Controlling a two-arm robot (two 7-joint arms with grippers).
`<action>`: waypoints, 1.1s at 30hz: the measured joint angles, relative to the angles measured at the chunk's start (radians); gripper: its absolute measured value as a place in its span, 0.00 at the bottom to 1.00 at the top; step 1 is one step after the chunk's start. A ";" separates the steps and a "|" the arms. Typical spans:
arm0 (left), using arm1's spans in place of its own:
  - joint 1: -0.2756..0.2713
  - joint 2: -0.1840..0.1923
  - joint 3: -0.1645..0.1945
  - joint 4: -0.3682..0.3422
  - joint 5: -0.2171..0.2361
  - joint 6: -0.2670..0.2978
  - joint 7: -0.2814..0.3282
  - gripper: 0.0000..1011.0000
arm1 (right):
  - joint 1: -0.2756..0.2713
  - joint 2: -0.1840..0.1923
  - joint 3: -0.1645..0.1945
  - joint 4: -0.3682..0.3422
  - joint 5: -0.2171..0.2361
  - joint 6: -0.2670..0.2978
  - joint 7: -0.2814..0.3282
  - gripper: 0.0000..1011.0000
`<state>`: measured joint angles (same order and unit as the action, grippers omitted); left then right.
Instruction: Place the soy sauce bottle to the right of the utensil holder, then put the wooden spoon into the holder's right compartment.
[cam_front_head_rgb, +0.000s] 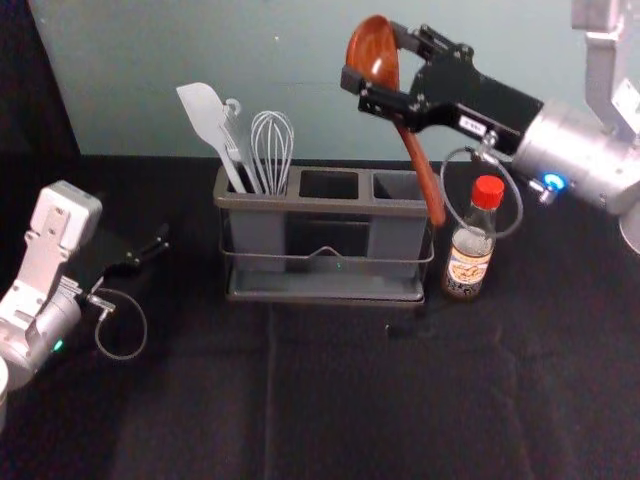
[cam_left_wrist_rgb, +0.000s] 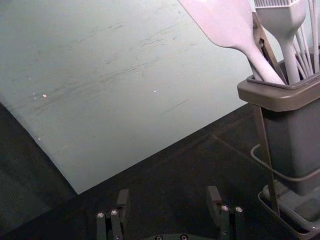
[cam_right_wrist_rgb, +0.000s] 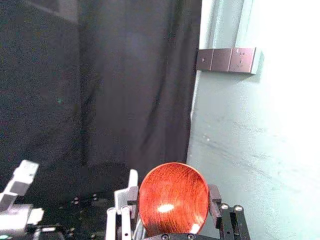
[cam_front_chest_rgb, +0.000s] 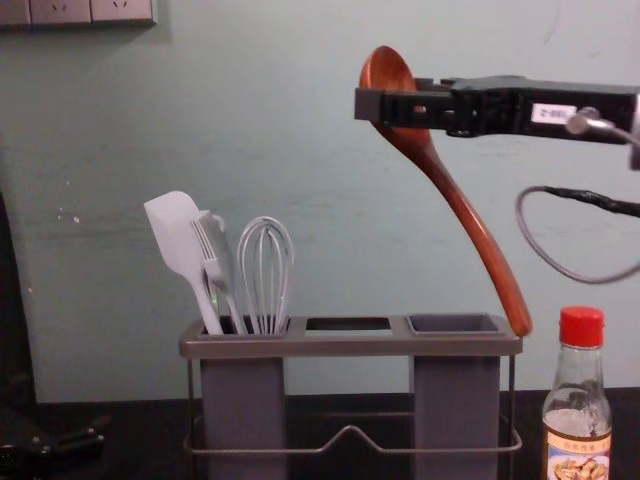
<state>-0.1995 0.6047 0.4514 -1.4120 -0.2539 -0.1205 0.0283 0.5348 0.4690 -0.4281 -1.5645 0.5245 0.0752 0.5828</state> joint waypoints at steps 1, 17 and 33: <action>0.000 0.000 0.000 0.000 0.000 0.000 0.000 0.99 | 0.009 -0.004 -0.004 0.008 -0.002 0.000 -0.002 0.83; 0.000 0.000 0.000 0.000 0.000 0.000 0.000 0.99 | 0.185 -0.102 -0.076 0.237 -0.054 -0.027 -0.020 0.83; 0.000 0.000 0.000 0.000 0.000 0.000 0.000 0.99 | 0.231 -0.155 -0.108 0.371 -0.082 -0.075 0.026 0.83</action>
<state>-0.1995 0.6047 0.4514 -1.4120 -0.2539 -0.1205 0.0283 0.7660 0.3143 -0.5363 -1.1936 0.4422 0.0003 0.6090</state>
